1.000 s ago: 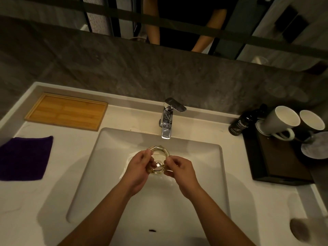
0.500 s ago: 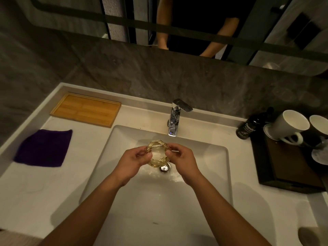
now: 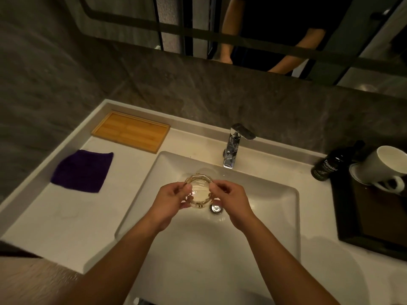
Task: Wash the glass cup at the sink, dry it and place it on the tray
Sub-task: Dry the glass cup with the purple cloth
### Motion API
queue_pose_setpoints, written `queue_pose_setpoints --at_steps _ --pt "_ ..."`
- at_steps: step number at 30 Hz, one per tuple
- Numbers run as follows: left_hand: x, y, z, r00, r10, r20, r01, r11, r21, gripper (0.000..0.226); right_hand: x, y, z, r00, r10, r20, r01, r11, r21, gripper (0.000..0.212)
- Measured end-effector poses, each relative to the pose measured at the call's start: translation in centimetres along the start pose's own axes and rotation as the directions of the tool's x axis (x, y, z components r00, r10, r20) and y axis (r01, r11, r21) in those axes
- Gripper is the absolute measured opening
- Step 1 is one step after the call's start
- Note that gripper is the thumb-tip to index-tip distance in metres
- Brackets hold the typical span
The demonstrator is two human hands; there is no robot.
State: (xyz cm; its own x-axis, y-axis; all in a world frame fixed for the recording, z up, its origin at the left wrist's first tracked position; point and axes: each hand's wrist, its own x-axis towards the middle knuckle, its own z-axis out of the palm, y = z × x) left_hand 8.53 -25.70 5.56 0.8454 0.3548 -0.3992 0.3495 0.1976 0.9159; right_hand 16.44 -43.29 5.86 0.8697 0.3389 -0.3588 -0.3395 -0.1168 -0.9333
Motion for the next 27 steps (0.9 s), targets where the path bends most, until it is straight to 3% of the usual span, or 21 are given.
queue_pose_setpoints --at_steps 4,7,10,15,19,23,25,27 --pt "-1.1 -0.1 -1.1 0.982 0.191 -0.01 -0.183 0.955 0.233 0.017 -0.3 -0.5 0.3 0.943 0.319 0.088 -0.329 0.933 0.144 0.053" --pt "-1.9 0.2 -2.3 0.949 0.304 0.086 -0.314 0.88 0.356 0.029 -0.2 -0.6 0.7 0.785 0.556 0.274 -0.589 0.807 0.049 0.074" --pt "-2.5 0.8 -3.1 0.927 0.345 0.144 -0.373 0.88 0.294 0.036 -0.2 -1.0 1.8 0.684 0.614 0.395 -0.694 0.714 0.092 0.06" --pt "-3.1 1.1 -4.4 0.912 0.385 0.141 -0.408 0.884 0.229 0.045 -0.2 -0.8 3.5 0.65 0.62 0.44 -0.75 0.618 0.237 0.038" --pt "-2.5 1.5 -5.9 0.916 0.34 0.213 -0.383 0.9 0.209 0.047 -0.2 -1.0 5.2 0.65 0.601 0.465 -0.759 0.542 0.36 0.033" --pt "-1.8 1.3 -8.3 0.95 0.192 0.247 -0.231 0.963 0.141 0.052 -0.3 -1.3 7.2 0.717 0.594 0.365 -0.691 0.538 0.482 0.025" --pt "-1.4 1.0 -9.8 0.962 0.131 0.238 -0.163 0.979 0.123 0.052 -0.2 -1.3 8.5 0.766 0.571 0.295 -0.629 0.571 0.528 0.027" --pt "-1.1 0.8 -10.9 0.977 0.089 0.196 -0.109 0.99 0.095 0.046 0.0 -1.0 9.4 0.837 0.512 0.195 -0.53 0.669 0.521 0.029"
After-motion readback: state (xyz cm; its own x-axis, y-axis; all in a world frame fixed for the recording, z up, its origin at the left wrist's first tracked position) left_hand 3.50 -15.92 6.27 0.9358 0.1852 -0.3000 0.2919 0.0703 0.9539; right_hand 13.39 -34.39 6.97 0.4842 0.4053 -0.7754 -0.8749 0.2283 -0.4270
